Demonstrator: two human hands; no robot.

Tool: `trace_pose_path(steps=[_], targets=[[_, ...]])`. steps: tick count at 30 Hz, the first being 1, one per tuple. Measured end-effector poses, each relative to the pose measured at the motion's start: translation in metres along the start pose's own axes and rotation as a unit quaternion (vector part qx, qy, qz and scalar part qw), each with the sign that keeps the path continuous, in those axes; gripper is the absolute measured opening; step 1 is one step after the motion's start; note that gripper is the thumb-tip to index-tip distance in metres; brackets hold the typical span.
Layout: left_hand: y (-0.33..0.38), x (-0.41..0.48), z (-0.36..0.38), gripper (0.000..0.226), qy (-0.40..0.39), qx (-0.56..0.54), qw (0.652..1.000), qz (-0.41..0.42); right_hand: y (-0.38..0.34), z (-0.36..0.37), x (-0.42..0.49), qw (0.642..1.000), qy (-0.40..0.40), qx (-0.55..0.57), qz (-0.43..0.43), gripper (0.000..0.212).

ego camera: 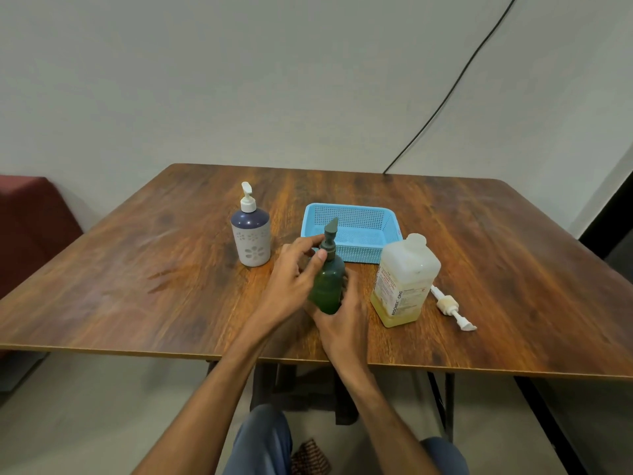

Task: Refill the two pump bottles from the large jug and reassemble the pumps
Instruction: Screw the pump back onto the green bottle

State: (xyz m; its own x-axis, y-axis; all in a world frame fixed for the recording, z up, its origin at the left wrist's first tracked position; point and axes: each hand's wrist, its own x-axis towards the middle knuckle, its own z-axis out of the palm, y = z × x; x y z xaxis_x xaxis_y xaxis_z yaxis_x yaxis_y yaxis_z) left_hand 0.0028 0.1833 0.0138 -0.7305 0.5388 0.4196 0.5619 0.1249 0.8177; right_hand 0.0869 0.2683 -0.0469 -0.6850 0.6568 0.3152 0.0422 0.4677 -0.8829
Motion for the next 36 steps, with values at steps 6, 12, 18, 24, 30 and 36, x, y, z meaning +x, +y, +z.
trace_pose_path(steps=[6, 12, 18, 24, 30, 36], targets=[[0.009, 0.001, 0.012, 0.061, 0.068, -0.049, 0.996, -0.034, -0.002, 0.000, -0.001, 1.000, 0.004, -0.006, 0.005, 0.079], [0.002, 0.000, 0.010, 0.036, 0.070, -0.038, 0.997, -0.019, -0.001, 0.000, -0.001, 1.000, 0.009, -0.008, 0.003, 0.077], [0.003, -0.002, 0.002, 0.033, -0.010, 0.001, 1.000, -0.007, 0.001, 0.001, 0.000, 1.000, 0.002, -0.004, 0.002, 0.079], [0.011, 0.002, 0.015, 0.050, 0.113, -0.074, 0.990, -0.023, -0.001, 0.000, -0.001, 1.000, 0.000, -0.006, 0.002, 0.080], [-0.001, -0.001, 0.008, 0.039, 0.065, -0.039, 0.997, -0.002, 0.001, 0.000, -0.001, 1.000, 0.004, 0.005, 0.005, 0.078], [0.011, -0.007, 0.010, 0.053, 0.068, -0.137, 0.988, -0.022, 0.001, 0.000, -0.001, 1.000, -0.007, 0.009, 0.012, 0.082]])
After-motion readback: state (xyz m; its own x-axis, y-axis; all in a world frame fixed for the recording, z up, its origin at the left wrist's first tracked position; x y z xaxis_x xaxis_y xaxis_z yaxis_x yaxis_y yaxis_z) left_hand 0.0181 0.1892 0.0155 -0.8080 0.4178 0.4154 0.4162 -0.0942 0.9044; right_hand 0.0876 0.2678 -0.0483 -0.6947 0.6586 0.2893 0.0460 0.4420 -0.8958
